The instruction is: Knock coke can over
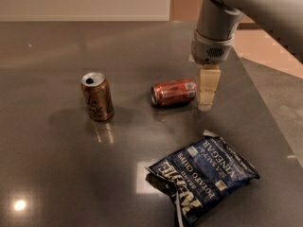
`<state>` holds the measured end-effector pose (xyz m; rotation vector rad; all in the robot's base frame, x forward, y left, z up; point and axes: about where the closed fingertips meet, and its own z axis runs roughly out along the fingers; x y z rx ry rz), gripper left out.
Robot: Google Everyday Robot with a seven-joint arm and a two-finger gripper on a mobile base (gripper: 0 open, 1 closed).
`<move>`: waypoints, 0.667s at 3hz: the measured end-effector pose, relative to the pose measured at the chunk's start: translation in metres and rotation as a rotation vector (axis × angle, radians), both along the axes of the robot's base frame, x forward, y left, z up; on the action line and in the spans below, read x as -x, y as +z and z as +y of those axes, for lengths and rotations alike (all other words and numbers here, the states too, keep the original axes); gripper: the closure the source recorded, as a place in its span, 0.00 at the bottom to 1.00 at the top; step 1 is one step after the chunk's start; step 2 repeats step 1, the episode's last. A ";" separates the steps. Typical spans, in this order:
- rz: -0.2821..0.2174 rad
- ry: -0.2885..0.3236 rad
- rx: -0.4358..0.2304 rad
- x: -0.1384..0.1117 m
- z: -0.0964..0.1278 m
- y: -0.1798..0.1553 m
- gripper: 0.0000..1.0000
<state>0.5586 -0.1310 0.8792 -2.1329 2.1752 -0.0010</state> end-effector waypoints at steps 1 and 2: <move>0.000 0.000 0.000 0.000 0.000 0.000 0.00; 0.000 0.000 0.000 0.000 0.000 0.000 0.00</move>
Offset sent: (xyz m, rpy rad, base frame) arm 0.0000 0.0000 0.0000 0.0000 0.0000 0.0000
